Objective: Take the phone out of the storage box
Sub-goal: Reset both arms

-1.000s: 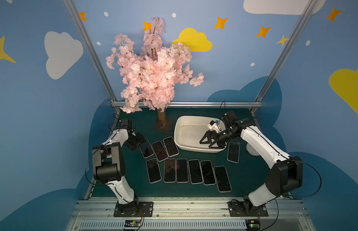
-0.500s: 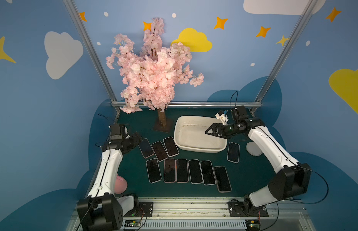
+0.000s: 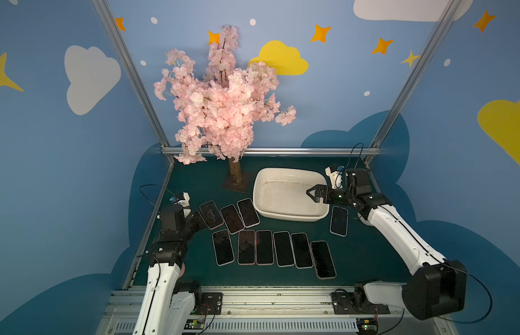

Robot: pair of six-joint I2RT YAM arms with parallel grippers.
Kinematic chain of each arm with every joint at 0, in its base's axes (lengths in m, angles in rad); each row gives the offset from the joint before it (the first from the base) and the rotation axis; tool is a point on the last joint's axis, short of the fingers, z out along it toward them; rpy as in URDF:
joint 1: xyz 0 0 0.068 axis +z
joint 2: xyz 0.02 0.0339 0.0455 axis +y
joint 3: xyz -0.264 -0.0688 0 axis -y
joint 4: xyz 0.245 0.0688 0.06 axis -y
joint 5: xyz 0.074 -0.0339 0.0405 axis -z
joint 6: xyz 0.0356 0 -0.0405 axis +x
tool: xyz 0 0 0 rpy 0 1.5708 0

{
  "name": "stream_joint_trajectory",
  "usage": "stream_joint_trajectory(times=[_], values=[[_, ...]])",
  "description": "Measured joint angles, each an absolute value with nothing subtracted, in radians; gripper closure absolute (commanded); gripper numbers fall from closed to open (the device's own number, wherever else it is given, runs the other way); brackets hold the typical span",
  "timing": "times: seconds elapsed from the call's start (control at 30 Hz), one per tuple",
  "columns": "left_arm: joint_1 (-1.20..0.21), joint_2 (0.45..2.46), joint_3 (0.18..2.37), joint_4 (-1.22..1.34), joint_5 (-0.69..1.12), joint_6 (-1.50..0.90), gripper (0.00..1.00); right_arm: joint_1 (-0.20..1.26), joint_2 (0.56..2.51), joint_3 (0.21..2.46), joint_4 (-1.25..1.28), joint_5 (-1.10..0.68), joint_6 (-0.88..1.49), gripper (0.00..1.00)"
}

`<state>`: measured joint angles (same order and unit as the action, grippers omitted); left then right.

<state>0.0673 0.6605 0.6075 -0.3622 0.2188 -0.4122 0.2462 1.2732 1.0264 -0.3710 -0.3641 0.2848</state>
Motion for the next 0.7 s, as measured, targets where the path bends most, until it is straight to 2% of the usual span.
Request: stream_joint_trajectory(times=[0.23,0.43,0.7], values=[[0.058,0.541,0.522,-0.307,0.205,-0.284,0.00,0.151,1.104,0.807,-0.244,-0.162,0.218,0.02],[0.058,0.637,0.517,-0.256,0.179,-0.259,0.00,0.039,1.075,0.642,-0.118,-0.027,0.130,0.01],[0.058,0.770,0.474,-0.120,0.105,-0.256,0.00,-0.013,1.155,0.484,0.132,0.008,0.093,0.01]])
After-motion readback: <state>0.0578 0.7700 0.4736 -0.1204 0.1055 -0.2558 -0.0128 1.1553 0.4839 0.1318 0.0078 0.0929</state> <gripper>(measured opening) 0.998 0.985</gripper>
